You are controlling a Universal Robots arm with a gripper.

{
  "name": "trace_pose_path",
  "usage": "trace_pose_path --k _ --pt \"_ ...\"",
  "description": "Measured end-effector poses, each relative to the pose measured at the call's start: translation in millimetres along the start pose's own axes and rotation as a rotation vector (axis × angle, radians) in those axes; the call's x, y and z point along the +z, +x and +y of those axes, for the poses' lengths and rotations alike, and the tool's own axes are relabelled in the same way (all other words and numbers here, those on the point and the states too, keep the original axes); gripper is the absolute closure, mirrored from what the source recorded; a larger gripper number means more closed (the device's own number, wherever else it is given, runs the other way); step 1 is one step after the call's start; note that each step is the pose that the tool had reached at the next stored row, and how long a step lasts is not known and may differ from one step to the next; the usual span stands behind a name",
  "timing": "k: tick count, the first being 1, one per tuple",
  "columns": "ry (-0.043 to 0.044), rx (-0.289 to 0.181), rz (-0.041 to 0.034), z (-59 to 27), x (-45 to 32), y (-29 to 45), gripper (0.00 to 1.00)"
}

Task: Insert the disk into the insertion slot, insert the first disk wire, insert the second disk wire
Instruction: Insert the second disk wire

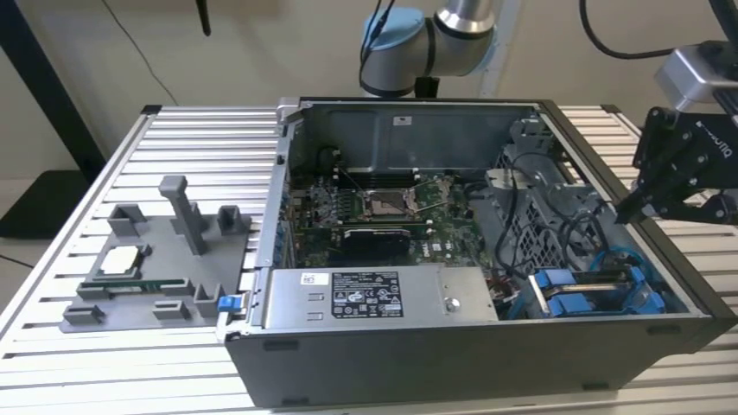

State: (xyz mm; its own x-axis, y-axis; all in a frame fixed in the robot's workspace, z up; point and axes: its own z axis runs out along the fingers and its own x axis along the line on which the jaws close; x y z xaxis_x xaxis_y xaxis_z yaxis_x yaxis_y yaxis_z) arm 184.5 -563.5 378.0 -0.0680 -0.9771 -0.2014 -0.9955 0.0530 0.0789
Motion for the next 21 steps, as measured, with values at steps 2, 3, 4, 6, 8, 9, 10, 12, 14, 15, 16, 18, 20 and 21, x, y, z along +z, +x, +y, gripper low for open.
trace_pose_path --k 2,3,4,6,8,9,10,12,14,15,16,18,20,21 --pt "0.0035 -0.001 -0.0006 3.7 -4.2 -0.7 1.00" --pt "0.0057 -0.001 -0.0009 5.7 -6.2 -1.0 1.00" --pt "0.0078 -0.002 -0.0011 7.6 -7.9 -1.3 1.00" --pt "0.0127 -0.003 -0.0017 12.8 -10.5 -1.5 1.00" --pt "0.0178 -0.004 -0.0018 19.6 -11.6 -1.4 1.00" --pt "0.0200 -0.004 -0.0020 23.2 -11.8 -1.2 1.00" --pt "0.0224 -0.005 -0.0022 27.4 -11.8 -1.0 1.00" --pt "0.0265 -0.006 -0.0024 36.3 -11.4 -0.3 1.00" --pt "0.0301 -0.006 -0.0027 45.3 -10.8 0.5 1.00" --pt "0.0318 -0.007 -0.0028 49.7 -10.5 0.9 1.00" --pt "0.0335 -0.007 -0.0029 54.3 -10.2 1.3 1.00" --pt "0.0367 -0.008 -0.0030 63.4 -9.7 2.2 1.00" --pt "0.0395 -0.008 -0.0031 71.3 -9.3 3.4 1.00" --pt "0.0410 -0.009 -0.0033 75.0 -9.1 4.1 1.00"
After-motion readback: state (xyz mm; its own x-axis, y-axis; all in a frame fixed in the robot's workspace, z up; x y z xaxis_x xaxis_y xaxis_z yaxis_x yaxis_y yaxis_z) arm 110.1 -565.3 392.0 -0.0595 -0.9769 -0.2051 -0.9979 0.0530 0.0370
